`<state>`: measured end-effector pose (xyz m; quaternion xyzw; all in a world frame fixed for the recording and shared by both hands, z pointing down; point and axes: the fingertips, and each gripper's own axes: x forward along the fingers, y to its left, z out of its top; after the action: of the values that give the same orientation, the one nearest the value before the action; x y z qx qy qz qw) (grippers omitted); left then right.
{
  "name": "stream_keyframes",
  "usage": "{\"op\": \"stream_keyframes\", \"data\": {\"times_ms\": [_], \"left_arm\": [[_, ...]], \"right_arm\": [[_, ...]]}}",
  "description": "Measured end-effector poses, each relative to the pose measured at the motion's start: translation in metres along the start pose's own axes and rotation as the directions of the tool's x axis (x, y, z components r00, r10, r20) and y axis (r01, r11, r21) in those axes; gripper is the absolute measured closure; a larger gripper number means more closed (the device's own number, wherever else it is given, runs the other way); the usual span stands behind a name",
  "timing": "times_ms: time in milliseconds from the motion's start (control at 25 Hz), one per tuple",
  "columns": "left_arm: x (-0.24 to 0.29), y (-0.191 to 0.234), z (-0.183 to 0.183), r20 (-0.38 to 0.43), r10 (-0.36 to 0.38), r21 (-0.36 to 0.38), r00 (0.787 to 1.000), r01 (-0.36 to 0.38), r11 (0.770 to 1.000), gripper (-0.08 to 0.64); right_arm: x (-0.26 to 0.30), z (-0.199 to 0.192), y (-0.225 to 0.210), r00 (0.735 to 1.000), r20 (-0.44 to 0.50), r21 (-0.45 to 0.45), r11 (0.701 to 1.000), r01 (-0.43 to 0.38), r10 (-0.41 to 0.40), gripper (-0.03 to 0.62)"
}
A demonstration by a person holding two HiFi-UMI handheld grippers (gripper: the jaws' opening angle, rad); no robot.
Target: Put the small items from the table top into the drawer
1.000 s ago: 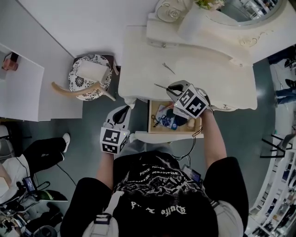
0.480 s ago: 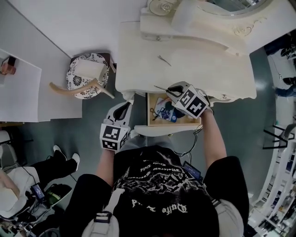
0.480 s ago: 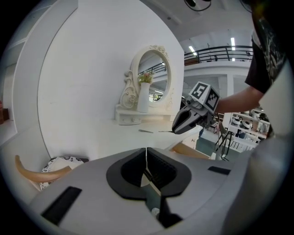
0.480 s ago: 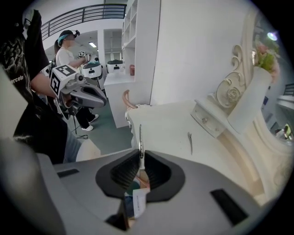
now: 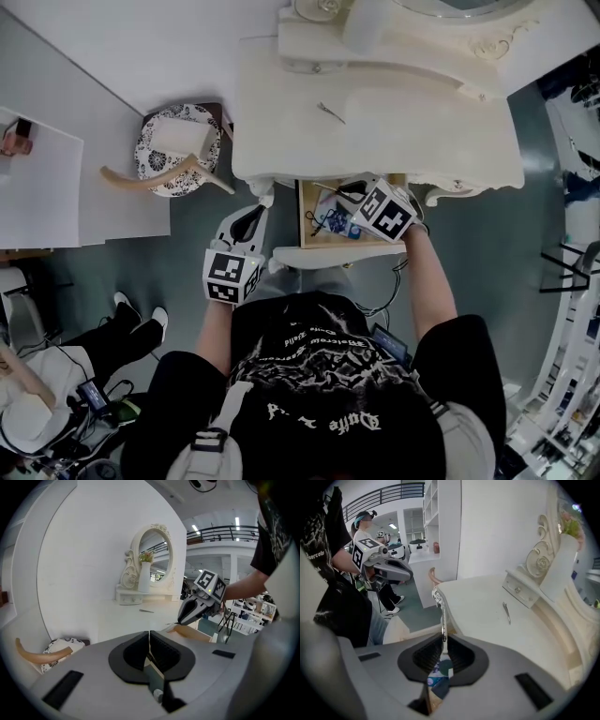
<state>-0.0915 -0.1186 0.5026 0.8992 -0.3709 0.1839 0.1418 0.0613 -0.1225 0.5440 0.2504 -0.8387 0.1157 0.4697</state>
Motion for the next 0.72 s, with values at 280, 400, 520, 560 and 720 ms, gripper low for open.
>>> {"op": "stream_keyframes", "data": {"times_ms": [280,400,520,560,720], "left_arm": [[0.001,-0.002,-0.005,-0.014,0.004,-0.005,1.0,-0.004,1.0,0.538],[0.001,-0.005,-0.008,-0.025,0.003,-0.003,1.0,-0.003,1.0,0.539],[0.001,-0.005,-0.011,-0.035,0.006,-0.002,0.999,-0.006,1.0,0.538],[0.002,-0.005,-0.011,-0.038,0.007,-0.003,0.999,-0.007,1.0,0.539],[0.0,-0.004,-0.015,-0.046,0.016,-0.006,0.999,-0.016,1.0,0.538]], "right_arm": [[0.016,-0.017,0.01,1.0,-0.002,0.046,0.999,-0.02,0.02,0.545],[0.023,-0.025,0.011,1.0,-0.017,0.046,0.999,-0.007,0.008,0.545],[0.032,-0.033,0.011,1.0,-0.023,0.081,0.997,-0.004,0.006,0.545],[0.036,-0.036,0.012,1.0,-0.027,0.093,0.996,-0.004,0.007,0.545],[0.048,-0.041,0.011,0.999,-0.038,0.109,0.994,0.011,-0.007,0.545]]}}
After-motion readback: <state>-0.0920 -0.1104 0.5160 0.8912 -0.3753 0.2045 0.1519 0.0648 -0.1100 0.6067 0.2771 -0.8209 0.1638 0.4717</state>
